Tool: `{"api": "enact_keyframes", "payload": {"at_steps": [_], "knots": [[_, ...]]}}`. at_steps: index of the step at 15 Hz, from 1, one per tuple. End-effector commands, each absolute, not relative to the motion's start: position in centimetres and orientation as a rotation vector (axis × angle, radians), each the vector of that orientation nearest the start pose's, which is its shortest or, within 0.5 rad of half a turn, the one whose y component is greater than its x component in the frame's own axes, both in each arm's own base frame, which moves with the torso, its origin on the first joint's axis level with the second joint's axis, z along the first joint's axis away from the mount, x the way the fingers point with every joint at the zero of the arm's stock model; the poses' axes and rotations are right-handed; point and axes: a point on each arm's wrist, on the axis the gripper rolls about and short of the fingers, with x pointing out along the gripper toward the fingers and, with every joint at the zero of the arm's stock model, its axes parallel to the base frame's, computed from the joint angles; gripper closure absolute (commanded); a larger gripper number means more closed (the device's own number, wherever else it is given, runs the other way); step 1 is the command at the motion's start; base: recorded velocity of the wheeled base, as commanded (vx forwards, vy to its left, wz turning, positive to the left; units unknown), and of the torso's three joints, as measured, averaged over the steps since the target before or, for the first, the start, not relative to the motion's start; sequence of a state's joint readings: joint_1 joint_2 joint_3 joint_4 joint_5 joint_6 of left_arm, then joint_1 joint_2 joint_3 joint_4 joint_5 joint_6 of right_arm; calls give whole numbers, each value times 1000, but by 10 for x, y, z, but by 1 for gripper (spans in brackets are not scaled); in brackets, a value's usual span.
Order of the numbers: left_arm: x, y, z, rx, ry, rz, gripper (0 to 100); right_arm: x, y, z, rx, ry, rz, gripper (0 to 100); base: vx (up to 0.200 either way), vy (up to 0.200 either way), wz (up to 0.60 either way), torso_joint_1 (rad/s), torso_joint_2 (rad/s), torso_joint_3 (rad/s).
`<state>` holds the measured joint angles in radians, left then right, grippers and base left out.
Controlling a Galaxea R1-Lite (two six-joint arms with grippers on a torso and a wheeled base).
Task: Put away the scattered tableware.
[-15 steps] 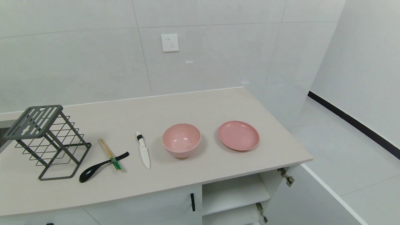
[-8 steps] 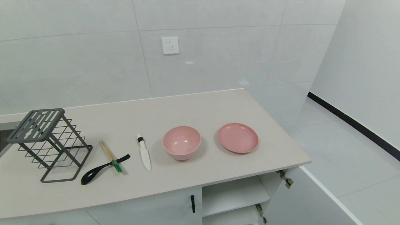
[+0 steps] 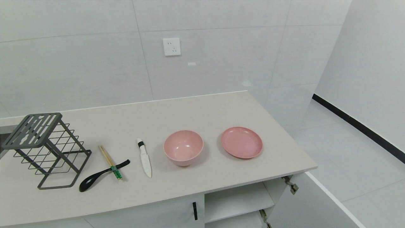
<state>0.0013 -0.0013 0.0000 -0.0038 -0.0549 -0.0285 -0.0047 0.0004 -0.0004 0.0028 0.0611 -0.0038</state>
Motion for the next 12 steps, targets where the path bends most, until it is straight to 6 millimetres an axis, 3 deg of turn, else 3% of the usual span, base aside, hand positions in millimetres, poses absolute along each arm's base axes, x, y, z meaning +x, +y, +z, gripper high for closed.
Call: {"api": "enact_keyframes", "payload": {"at_steps": [1,12], "knots": [[-23,-1,76,-29,-4,-54,0,-23,1,75,-4,3,57,0,0,0,0,0,0,0],[-23,-1,76,-31,-4,-54,0,-23,1,76,-5,1,57,0,0,0,0,0,0,0]]}}
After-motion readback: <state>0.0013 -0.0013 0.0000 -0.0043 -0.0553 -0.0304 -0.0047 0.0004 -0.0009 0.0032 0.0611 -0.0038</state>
